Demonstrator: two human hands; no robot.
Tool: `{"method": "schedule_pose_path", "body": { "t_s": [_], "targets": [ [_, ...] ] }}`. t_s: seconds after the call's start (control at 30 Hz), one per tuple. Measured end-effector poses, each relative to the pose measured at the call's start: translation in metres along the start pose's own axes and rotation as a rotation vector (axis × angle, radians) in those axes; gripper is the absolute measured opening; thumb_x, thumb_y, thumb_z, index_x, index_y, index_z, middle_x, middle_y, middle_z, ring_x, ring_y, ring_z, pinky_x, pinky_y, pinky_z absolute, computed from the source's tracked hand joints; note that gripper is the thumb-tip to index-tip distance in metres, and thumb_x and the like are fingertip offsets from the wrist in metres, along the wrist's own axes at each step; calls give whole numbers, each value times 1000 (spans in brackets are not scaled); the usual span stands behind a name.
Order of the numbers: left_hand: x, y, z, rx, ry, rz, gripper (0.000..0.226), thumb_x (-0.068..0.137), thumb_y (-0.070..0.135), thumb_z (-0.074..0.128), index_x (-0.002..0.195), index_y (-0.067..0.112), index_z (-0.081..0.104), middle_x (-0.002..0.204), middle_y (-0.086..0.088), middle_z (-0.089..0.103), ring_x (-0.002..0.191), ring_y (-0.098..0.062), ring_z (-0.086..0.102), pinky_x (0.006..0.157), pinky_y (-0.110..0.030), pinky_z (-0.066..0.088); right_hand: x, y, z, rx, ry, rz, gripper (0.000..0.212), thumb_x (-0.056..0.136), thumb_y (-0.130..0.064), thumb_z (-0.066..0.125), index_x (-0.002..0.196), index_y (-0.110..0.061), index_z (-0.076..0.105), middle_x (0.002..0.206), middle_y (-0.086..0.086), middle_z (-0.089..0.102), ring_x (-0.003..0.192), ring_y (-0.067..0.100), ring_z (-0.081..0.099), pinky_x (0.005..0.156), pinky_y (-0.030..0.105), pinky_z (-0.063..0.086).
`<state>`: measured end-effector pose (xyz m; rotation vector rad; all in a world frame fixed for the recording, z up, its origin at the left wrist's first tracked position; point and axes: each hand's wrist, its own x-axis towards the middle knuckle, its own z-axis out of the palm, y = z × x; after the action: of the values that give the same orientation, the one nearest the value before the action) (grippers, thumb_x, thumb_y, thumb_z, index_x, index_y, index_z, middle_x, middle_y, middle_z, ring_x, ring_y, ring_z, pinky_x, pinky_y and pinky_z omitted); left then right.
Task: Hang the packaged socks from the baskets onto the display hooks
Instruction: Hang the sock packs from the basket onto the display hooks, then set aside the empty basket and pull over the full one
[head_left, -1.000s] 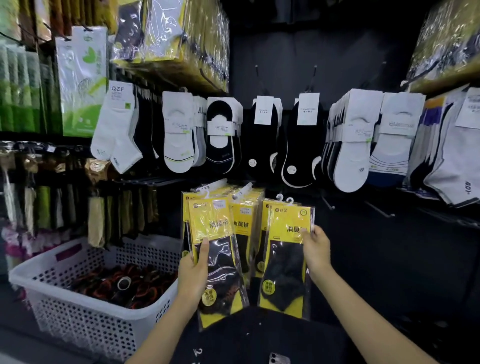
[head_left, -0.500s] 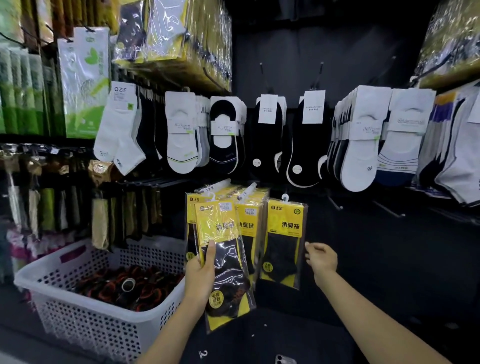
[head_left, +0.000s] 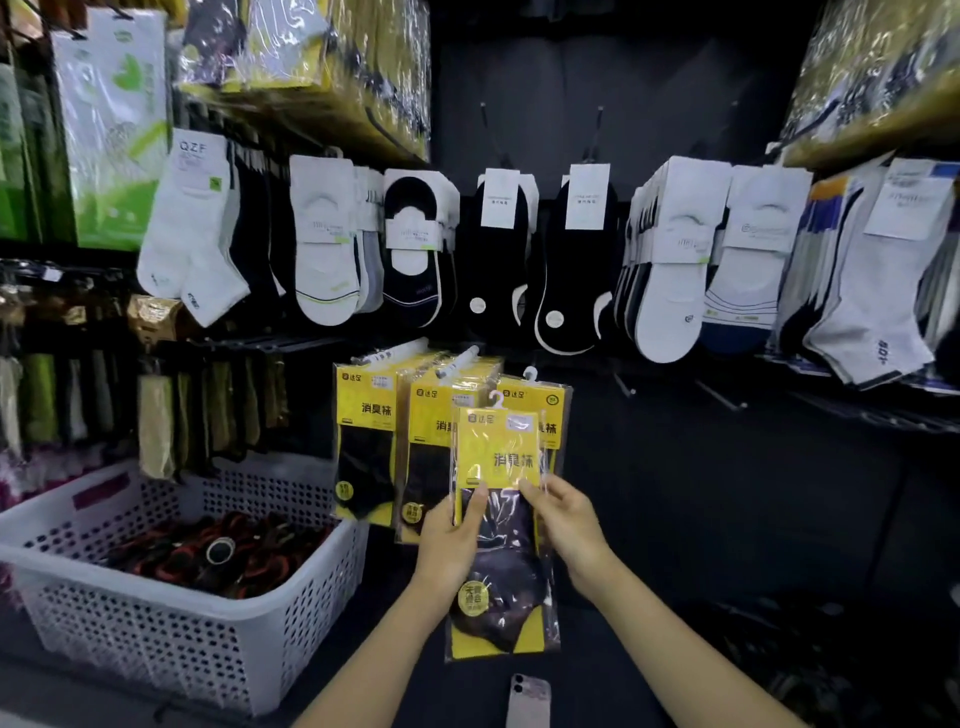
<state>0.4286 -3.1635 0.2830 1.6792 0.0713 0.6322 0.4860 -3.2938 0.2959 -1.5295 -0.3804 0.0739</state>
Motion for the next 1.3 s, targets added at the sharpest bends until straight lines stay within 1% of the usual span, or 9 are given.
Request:
{"method": "schedule_pose_path", "body": {
  "t_s": [0.1, 0.27, 0.47, 0.63, 0.83, 0.93, 1.07, 1.17, 1.3],
  "targets": [
    [2, -1, 8, -26, -67, -27, 16, 89, 45, 50, 98, 33, 53, 82, 11, 63, 74, 11, 55, 65, -4, 40, 3, 1, -9, 134, 205, -15, 14, 94, -20, 58, 101, -12, 66, 102, 10, 72, 99, 25, 68, 91, 41, 53],
    [12, -1, 17, -28, -157, -63, 52, 93, 44, 48, 141, 28, 35, 123, 7, 59, 108, 0, 52, 84, -12, 35, 22, -7, -18, 66, 372, -82, 14, 95, -20, 57, 99, -9, 65, 96, 5, 70, 94, 21, 64, 86, 32, 52],
    [30, -15, 17, 3, -117, -78, 55, 94, 43, 46, 144, 23, 33, 139, 0, 47, 117, -6, 45, 87, -11, 35, 58, -6, -7, -90, 347, -35, 22, 94, -19, 58, 87, 3, 58, 80, 12, 52, 77, 21, 46, 70, 30, 40],
    [21, -38, 14, 26, -153, -154, 50, 98, 32, 44, 143, 10, 37, 128, 4, 54, 112, -4, 51, 87, -6, 35, 50, 17, -12, -53, 411, 153, 15, 92, -23, 62, 93, -9, 65, 95, 6, 64, 90, 18, 58, 80, 31, 50],
    [-56, -105, 16, 85, -251, -308, 47, 97, 33, 48, 139, 12, 43, 139, -4, 47, 126, -16, 45, 90, -13, 37, -40, 85, -44, -56, 454, 345, 7, 94, -13, 57, 95, -7, 62, 93, 7, 63, 80, 17, 58, 64, 24, 48],
    [-128, -146, 23, 141, -324, -415, 46, 95, 26, 54, 135, 5, 46, 136, -9, 50, 124, -20, 48, 101, -25, 38, -103, 134, -58, -151, 371, 495, 5, 94, -11, 58, 92, -8, 62, 87, 5, 61, 80, 18, 59, 68, 27, 50],
    [-235, -197, 31, 214, -462, -576, 42, 95, 22, 55, 132, 4, 47, 135, -11, 52, 124, -21, 50, 95, -15, 34, -187, 207, -76, -490, 104, 678, 29, 96, -16, 54, 68, -11, 54, 72, 3, 50, 66, 11, 51, 64, 28, 34],
    [-298, -222, 39, 301, -589, -640, 48, 96, 30, 52, 138, 11, 42, 141, -5, 45, 131, -20, 43, 102, -18, 30, -238, 251, -79, -531, -115, 897, 36, 102, -30, 40, 119, -3, 57, 119, 8, 55, 113, 20, 55, 82, 20, 41],
    [-337, -232, 43, 277, -729, -685, 57, 93, 33, 56, 142, 11, 36, 145, -5, 41, 126, -16, 44, 98, -13, 33, -262, 272, -66, -403, -81, 867, 21, 102, -15, 39, 115, -11, 55, 92, -5, 60, 76, 5, 55, 47, 5, 43]
  ]
}}
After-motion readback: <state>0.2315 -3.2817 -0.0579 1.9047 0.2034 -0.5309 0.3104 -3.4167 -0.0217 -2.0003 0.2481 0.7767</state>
